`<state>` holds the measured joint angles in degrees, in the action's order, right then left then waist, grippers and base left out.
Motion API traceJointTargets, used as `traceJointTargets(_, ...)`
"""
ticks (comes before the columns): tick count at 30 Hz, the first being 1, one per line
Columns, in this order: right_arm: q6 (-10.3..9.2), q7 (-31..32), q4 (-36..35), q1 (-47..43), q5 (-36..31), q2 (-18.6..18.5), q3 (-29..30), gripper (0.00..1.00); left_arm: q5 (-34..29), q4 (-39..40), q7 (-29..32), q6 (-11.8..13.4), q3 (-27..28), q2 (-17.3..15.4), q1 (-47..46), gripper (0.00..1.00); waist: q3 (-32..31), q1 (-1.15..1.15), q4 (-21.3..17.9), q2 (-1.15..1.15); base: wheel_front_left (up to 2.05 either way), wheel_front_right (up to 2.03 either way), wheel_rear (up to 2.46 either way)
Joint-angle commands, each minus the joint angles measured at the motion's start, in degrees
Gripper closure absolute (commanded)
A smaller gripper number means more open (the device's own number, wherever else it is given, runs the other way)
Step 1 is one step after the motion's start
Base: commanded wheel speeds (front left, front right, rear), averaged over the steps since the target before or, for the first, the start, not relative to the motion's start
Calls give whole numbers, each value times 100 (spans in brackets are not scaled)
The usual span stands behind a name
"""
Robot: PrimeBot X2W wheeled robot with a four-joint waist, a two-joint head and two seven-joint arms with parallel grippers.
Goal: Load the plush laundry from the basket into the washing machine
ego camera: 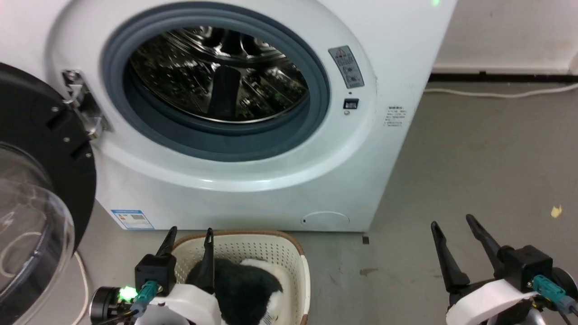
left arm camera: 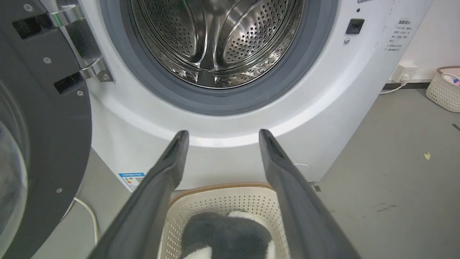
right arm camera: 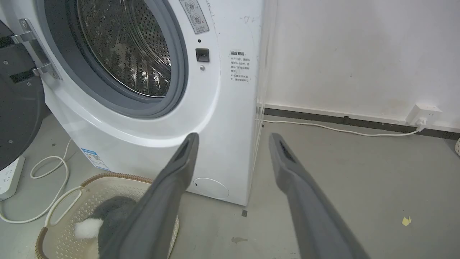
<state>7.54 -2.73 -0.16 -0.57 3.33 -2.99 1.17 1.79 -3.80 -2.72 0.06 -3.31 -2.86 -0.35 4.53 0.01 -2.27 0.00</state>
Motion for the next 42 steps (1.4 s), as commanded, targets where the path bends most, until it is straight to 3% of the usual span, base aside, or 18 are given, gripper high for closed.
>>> traceJointTargets(1, 0, -70, -39, 145, 86, 3, 13, 0, 42, -126, -69, 23, -59, -1, -147, 0, 113, -1, -74, 0, 0, 0, 0)
traceJointTargets(28, -2, -392, -147, 561, 621, 5, -136, 0, 372, -2470, -35, -83, -377, -215, -1375, 0, 1424, -1, -639, 0, 0, 0, 0)
traceJointTargets(42, -3, -584, -192, 831, 879, 7, -134, 0, 354, -3719, 211, -247, -882, -400, -2222, 0, 2285, -1, -860, 0, 0, 0, 0)
